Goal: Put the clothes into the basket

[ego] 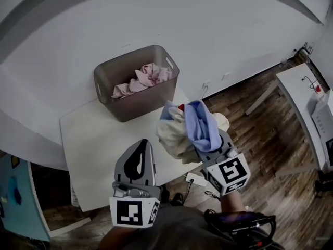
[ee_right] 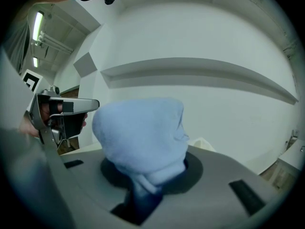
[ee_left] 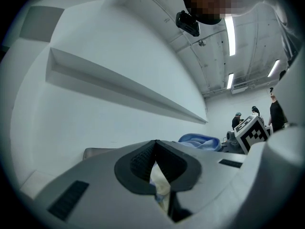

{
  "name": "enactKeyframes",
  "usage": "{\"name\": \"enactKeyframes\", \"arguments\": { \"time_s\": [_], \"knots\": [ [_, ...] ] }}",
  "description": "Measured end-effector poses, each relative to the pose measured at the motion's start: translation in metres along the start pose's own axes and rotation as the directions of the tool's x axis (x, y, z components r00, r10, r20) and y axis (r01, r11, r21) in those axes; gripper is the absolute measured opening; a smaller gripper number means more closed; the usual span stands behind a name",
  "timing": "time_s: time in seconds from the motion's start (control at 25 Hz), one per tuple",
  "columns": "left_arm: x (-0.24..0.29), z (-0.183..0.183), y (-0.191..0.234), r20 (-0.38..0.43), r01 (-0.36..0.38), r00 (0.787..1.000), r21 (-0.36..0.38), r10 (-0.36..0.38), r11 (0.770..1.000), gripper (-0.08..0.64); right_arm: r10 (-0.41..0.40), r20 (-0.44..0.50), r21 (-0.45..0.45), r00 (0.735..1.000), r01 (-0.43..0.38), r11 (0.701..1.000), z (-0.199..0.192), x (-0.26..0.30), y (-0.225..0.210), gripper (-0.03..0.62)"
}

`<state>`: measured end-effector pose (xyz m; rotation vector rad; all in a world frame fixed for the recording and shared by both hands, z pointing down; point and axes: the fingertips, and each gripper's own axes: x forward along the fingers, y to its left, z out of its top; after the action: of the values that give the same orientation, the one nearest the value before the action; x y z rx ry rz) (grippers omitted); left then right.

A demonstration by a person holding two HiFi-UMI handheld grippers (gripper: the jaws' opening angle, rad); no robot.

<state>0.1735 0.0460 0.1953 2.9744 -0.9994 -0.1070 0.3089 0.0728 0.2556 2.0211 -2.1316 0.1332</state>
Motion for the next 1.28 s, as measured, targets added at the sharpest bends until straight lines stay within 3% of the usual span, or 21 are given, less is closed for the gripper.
{"name": "enactKeyframes", "arguments": {
  "time_s": [0.36,0.68,0.8,1.0,1.16,1.28],
  "knots": [
    [0.046,0.022,0.066,0.026,-0.023,0.999,0.014,0.022,1.000,0.009,0.056,0.092,-0.012,0.994,-0.055,0.998,0.070,0.088,-0.002,0.112],
    [0.078,0.056,0.160,0.050,-0.103,0.994,0.032,0.101,0.994,0.009,0.110,0.224,-0.052,0.968,-0.101,0.994,0.181,0.189,0.005,0.112],
    [0.065,0.038,0.161,0.063,-0.145,0.988,0.020,0.144,0.989,0.009,0.119,0.257,-0.066,0.959,-0.106,0.992,0.186,0.191,0.005,0.112],
    [0.050,0.016,0.152,0.008,-0.198,0.980,-0.020,0.199,0.980,0.009,0.141,0.259,-0.072,0.956,-0.126,0.989,0.183,0.190,0.003,0.115],
    [0.051,0.026,0.149,0.015,-0.229,0.973,-0.041,0.230,0.972,0.009,0.153,0.193,-0.100,0.969,-0.136,0.986,0.179,0.202,-0.002,0.120],
    [0.061,0.003,0.185,-0.029,-0.247,0.969,-0.079,0.246,0.966,0.009,0.150,0.118,-0.134,0.982,-0.134,0.982,0.157,0.251,0.007,0.123]
  ]
}}
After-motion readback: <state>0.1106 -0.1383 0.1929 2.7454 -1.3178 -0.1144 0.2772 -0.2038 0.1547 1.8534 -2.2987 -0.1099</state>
